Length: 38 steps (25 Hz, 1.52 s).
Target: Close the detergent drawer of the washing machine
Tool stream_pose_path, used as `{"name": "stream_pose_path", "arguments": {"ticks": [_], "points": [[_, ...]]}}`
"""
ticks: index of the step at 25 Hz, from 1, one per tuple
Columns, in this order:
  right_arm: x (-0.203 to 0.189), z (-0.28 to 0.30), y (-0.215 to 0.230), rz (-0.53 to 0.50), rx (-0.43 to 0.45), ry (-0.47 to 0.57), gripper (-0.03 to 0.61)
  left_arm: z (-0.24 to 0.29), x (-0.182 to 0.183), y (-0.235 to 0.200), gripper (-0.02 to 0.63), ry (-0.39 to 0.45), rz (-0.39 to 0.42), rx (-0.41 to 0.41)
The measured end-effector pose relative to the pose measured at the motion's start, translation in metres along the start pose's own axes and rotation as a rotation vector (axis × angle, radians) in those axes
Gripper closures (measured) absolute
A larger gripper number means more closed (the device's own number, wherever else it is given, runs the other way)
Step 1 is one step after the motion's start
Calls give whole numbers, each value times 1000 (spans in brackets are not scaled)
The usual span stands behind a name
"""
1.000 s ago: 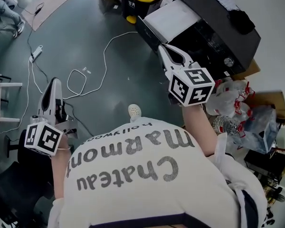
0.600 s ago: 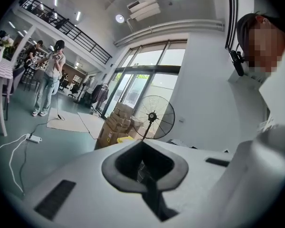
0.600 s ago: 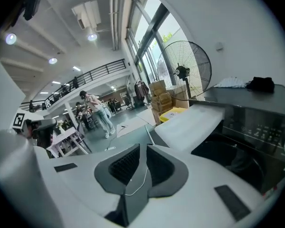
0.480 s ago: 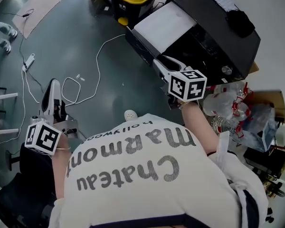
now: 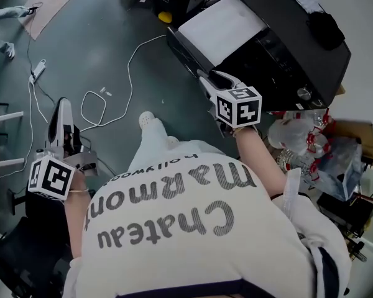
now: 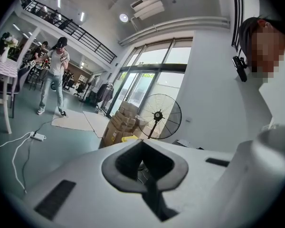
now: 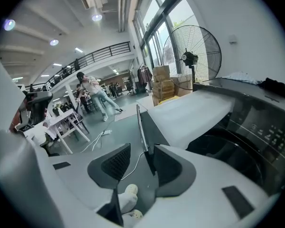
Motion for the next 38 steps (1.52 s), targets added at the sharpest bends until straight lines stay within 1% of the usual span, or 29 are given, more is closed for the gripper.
{"name": "stream_pose_path", "arguments": {"ticks": [4, 8, 10, 13, 16, 18, 22, 24, 28, 32, 36, 38], "points": [[3, 14, 0, 8, -4, -15, 407, 6, 1, -6, 606, -1, -14, -10], [6, 20, -2, 85, 23, -27, 412, 18, 6, -8, 606, -10, 1, -33], [5, 21, -2, 67, 11, -38, 422, 25, 12, -3, 606, 0, 10, -57], [2, 24, -1, 45, -36, -53, 495, 32, 16, -4, 606, -6, 26, -70], [2, 26, 0, 48, -31, -51, 499, 39, 18, -5, 606, -2, -1, -75], [2, 26, 0, 25, -25, -58, 500, 41, 18, -4, 606, 1, -10, -83], [3, 25, -2, -36, -44, -75, 509, 41, 16, -8, 606, 1, -20, -82], [4, 24, -1, -27, -50, -72, 511, 41, 15, -10, 606, -3, -23, -77], [6, 21, 1, -6, -62, -64, 511, 38, 13, -15, 606, -14, -4, -73], [9, 13, 0, -8, -59, -49, 511, 37, 13, -16, 606, 8, -38, -73], [13, 3, 1, -7, -67, -34, 511, 35, 15, -19, 606, 4, -21, -72], [15, 0, -1, -9, -71, -28, 511, 34, 17, -20, 606, 12, -31, -74]]}}
Point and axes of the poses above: the fingertips, and each gripper's own axes: z forward along the fingers, y to its right, x out of its top, the point moved 9 cm from there along -z, backward along the fingers, and after that the axes turned 1 degree about y, right-handed, at the moved point
